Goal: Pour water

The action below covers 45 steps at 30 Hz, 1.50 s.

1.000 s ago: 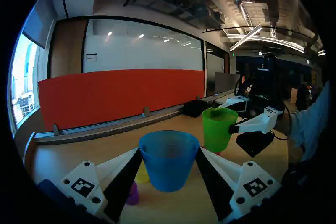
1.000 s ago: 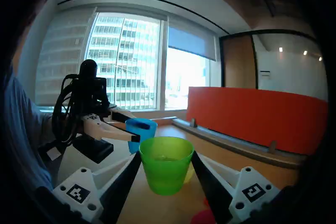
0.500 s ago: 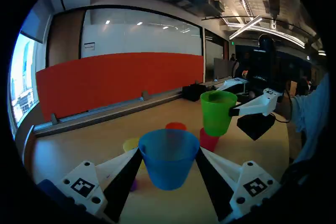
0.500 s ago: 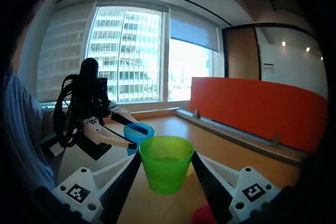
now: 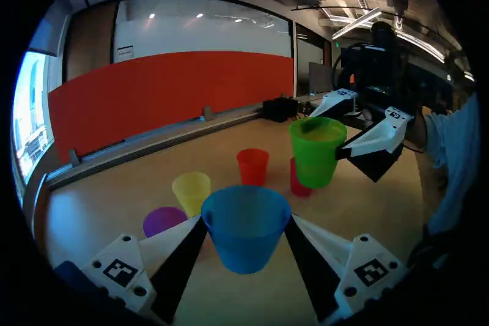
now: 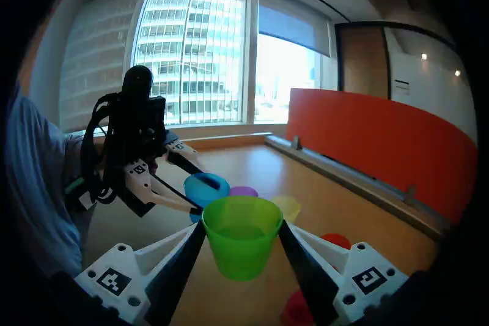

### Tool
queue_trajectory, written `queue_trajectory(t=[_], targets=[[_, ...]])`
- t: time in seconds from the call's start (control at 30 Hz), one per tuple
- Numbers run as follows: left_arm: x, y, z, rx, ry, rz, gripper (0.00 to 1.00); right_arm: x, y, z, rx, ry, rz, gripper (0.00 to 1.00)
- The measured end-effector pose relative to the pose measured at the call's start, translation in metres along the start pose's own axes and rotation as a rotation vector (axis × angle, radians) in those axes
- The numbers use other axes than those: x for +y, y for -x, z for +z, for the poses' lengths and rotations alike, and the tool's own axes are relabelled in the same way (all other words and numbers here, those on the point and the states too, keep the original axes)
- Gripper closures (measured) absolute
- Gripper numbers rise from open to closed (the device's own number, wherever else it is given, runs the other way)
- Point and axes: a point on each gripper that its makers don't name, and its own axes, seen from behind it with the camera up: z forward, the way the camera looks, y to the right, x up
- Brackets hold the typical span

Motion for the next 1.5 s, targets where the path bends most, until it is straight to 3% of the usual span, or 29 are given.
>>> queue_trajectory(t=[0.37,0.97,1.5], targets=[[0.004,0.028,0.008,-0.085,0.014,0.025,0.13,-0.005,0.018,0.007,-0.057,-0.028,0.006,0.11],[0.0,0.059,0.018,-0.164,0.032,0.026,0.13,-0.005,0.05,0.02,-0.148,-0.053,0.009,0.11],[-0.001,0.08,0.023,-0.207,0.042,0.025,0.13,-0.006,0.066,0.026,-0.186,-0.048,0.005,0.11]])
